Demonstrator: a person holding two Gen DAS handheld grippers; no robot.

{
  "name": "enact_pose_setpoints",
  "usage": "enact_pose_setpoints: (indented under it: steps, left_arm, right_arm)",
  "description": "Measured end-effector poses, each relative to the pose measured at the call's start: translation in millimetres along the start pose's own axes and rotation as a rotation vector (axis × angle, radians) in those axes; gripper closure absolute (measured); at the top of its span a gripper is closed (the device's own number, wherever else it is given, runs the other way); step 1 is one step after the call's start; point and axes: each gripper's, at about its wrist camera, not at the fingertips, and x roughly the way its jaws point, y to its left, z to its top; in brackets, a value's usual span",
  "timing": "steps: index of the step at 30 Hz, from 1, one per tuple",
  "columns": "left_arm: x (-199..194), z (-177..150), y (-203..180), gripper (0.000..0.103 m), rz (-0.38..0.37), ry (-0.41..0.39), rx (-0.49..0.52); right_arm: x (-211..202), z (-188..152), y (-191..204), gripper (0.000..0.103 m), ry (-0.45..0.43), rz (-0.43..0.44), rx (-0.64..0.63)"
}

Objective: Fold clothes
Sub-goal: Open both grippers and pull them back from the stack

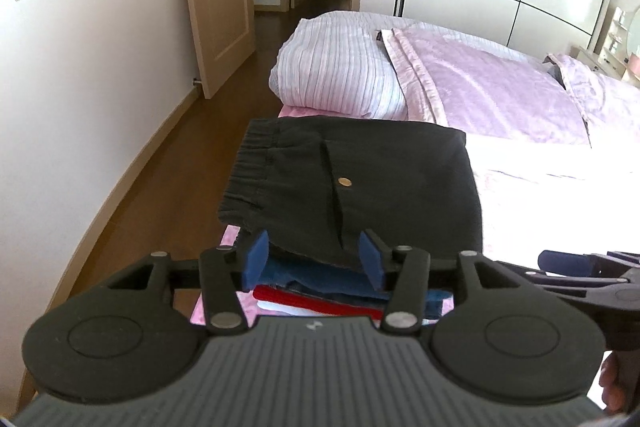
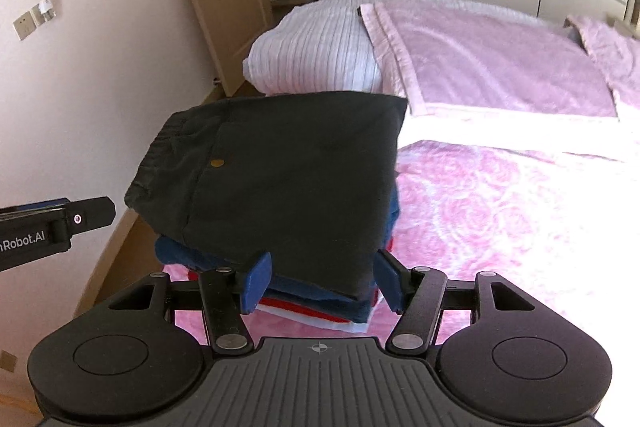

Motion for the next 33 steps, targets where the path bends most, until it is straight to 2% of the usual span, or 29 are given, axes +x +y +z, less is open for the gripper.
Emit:
enact_pose_setpoints:
  steps: [2,7,10,16,19,22,27,30,33]
  left_arm:
    - [-11,-4,-7,0.049,0.015,-0.010,0.003]
    - [-40,-15,-26,0.041,0.066,-0.041,0.003]
    - [-57,-25,-37,0.035,0.082,-0.049,-0.001]
    - [-82,-49,-53,0.034,0.137,-0.045,0.003]
    - [-90,-59,-56,0.033,0.134,-0.034,0.001]
    - [-95,-62,-58,0.026,0.130,-0.049,0.008]
    - [-97,-57,-58,0.023,0.141,-0.099,0.029]
    - [-100,-52,-49,0.021,0.119,-0.125,0.045]
    - [-99,-48,-33,0.021,0.074,-0.112,0.064]
  right_arm:
    - [-9,-3,-1,0.043,-0.009,0.008,-0.015]
    - [-35,-15,-3,0.043,-0.069,0.007,-0.081]
    - [-49,-22,-7,0.043,-0.064,0.020,-0.100]
    - [-69,-45,-31,0.043,-0.035,0.108,-0.016]
    - [-79,-51,-31,0.043,-0.046,0.099,-0.015]
    - [-89,-57,-31,0.043,-0.057,0.089,-0.015]
    - [-106,-67,-32,0.043,-0.075,0.073,-0.014]
    - [-109,-65,-22,0.043,-0.102,0.039,0.022]
    - [-108,-63,-7,0.043,-0.117,0.015,0.059]
